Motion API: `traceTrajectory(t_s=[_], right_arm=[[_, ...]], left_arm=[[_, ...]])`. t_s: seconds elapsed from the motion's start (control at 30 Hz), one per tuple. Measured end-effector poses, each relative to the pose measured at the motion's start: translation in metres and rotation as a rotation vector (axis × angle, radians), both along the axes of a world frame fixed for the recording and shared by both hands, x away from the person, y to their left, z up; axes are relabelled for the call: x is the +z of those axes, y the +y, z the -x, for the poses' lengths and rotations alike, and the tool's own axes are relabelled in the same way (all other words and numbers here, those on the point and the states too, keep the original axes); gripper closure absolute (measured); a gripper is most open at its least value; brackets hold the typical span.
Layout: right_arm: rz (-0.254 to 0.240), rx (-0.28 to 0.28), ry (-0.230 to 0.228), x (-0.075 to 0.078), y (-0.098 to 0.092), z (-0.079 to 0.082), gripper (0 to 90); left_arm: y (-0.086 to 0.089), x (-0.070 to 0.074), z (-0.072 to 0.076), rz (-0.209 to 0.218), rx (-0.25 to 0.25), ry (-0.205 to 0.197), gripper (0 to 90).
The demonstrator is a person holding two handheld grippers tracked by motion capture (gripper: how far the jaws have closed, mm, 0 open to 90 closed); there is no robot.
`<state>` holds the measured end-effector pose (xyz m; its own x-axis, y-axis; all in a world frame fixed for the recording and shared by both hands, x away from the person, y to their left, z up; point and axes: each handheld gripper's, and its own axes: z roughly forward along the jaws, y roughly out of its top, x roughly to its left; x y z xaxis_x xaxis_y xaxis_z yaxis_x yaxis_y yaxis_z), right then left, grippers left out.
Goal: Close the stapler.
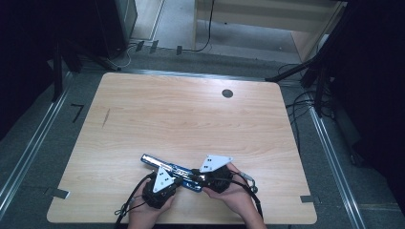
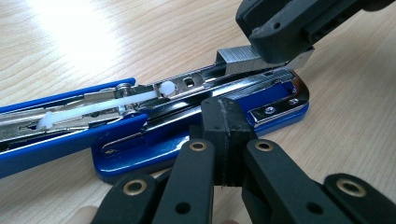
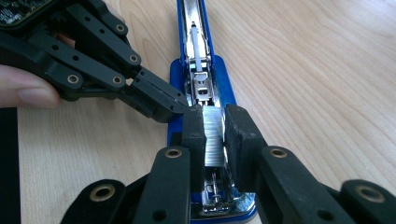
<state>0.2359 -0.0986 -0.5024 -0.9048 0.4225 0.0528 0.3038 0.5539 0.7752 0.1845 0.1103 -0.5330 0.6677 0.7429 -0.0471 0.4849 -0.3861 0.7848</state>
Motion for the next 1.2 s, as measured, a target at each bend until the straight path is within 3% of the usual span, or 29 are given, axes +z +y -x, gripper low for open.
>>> traceTrajectory(t_s=[0.1, 0.2, 0.37, 0.63, 0.77, 1.07, 1.2], right_arm=[[0.002, -0.001, -0.004, 0.001, -0.001, 0.000, 79.9], [-0.009, 0.001, -0.005, 0.001, -0.002, -0.001, 85.8], [0.004, -0.003, 0.002, 0.000, -0.002, -0.001, 84.8], [-0.015, -0.008, 0.021, -0.001, 0.000, -0.001, 81.4], [0.014, -0.020, 0.014, -0.005, 0.002, -0.001, 80.8], [-0.011, -0.051, 0.066, -0.009, -0.003, -0.006, 75.7], [-0.029, -0.053, 0.093, -0.010, -0.003, -0.007, 79.0]], left_arm=[[0.000, 0.000, 0.000, 0.001, -0.001, 0.000, 90.0], [0.000, 0.000, 0.000, 0.002, 0.000, -0.001, 90.0], [0.000, 0.000, 0.000, 0.001, 0.000, -0.001, 90.0], [0.000, 0.000, 0.000, -0.001, 0.000, 0.000, 90.0], [0.000, 0.000, 0.000, -0.001, 0.000, -0.001, 90.0], [0.000, 0.000, 0.000, -0.001, -0.001, 0.000, 90.0], [0.000, 0.000, 0.000, -0.001, -0.001, 0.000, 90.0]])
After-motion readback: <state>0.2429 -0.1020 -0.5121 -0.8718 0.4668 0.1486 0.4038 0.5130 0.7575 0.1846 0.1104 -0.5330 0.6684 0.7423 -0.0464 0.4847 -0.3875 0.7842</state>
